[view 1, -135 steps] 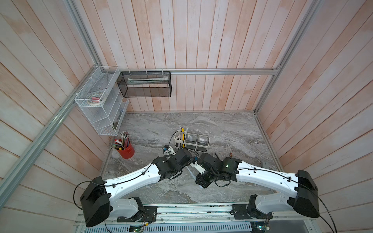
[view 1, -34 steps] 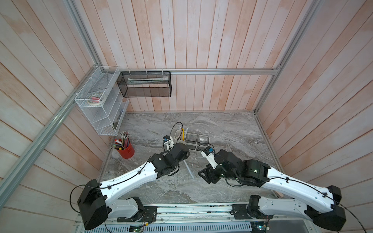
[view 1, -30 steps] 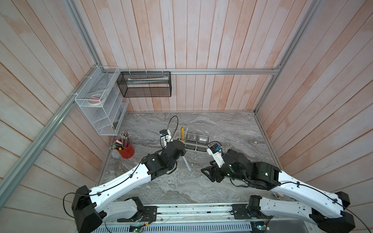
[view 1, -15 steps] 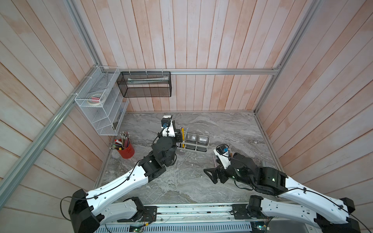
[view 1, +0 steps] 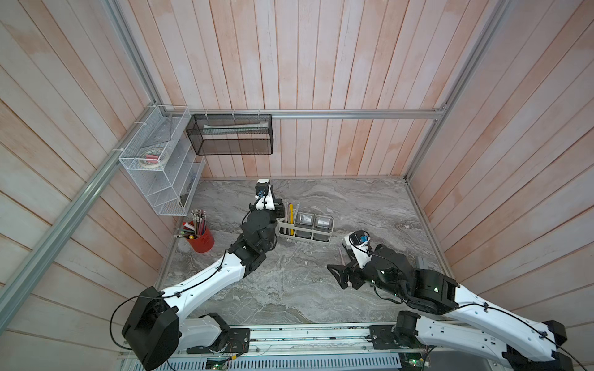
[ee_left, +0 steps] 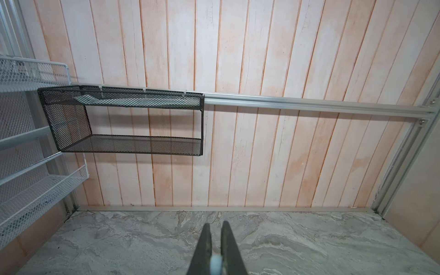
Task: Place the toothbrush into the toothbrush holder
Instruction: Place the toothbrush in the toothbrush holder.
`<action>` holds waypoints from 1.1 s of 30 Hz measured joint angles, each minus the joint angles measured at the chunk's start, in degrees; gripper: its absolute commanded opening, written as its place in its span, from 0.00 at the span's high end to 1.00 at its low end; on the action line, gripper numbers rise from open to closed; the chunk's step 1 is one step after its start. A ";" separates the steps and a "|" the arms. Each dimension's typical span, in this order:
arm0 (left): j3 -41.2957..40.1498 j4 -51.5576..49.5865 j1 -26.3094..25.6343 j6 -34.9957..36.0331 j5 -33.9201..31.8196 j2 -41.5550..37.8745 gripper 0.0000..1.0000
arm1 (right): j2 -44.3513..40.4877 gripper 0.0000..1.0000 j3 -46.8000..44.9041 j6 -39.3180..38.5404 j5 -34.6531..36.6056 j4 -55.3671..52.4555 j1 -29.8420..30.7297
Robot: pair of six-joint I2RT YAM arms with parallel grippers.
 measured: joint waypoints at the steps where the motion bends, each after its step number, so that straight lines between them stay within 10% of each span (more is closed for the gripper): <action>1: -0.52 1.07 0.33 -0.24 0.52 0.79 1.00 | 0.07 0.02 -0.31 -0.22 -0.04 0.52 -0.37; 33: -1.49 16.48 2.10 -3.39 2.27 14.12 1.00 | 2.56 0.02 -6.88 -3.34 -10.84 12.70 -8.20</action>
